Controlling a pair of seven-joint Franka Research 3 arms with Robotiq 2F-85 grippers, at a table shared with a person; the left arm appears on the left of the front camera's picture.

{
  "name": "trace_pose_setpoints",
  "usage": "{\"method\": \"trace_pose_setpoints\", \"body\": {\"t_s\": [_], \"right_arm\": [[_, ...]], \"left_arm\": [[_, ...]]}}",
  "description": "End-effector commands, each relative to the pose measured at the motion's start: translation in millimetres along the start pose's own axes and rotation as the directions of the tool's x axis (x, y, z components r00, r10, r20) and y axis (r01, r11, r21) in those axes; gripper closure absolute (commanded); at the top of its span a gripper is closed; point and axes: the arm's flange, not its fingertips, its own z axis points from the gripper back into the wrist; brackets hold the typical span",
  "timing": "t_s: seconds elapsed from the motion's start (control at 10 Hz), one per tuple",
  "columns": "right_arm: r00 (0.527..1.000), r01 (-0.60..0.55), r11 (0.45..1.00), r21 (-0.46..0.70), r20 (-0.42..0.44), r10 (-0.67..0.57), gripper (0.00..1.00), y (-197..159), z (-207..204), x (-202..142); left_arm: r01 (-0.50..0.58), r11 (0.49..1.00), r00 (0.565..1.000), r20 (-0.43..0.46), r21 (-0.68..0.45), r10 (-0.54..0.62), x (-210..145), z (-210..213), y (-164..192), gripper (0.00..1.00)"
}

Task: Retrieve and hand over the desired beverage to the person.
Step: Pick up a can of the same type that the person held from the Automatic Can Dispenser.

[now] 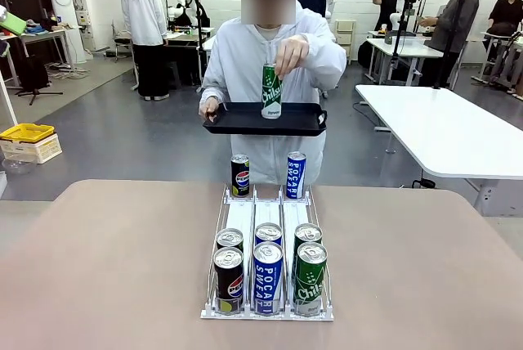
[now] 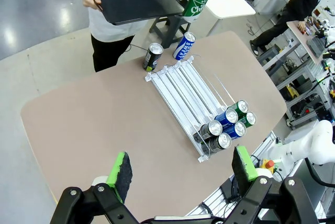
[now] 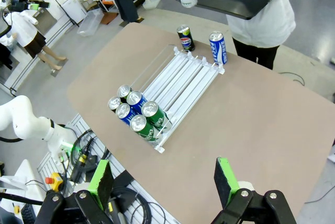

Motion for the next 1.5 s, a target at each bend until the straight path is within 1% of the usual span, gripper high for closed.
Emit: {"method": "trace_pose_setpoints", "body": {"t_s": [0.0,1.4], "right_arm": [[1.0,-0.009,1.0,0.019,0.006,0.009,0.0,0.0,-1.4,2.0],[1.0,-0.009,1.0,0.019,0.006,0.009,0.0,0.0,-1.4,2.0]], "left_arm": [[0.013,1.0,1.0,-0.002,-0.004,-0.013,0.4,1.1,-0.1,0.0],[0.013,1.0,1.0,-0.002,-0.004,-0.013,0.4,1.1,-0.1,0.0]]}}
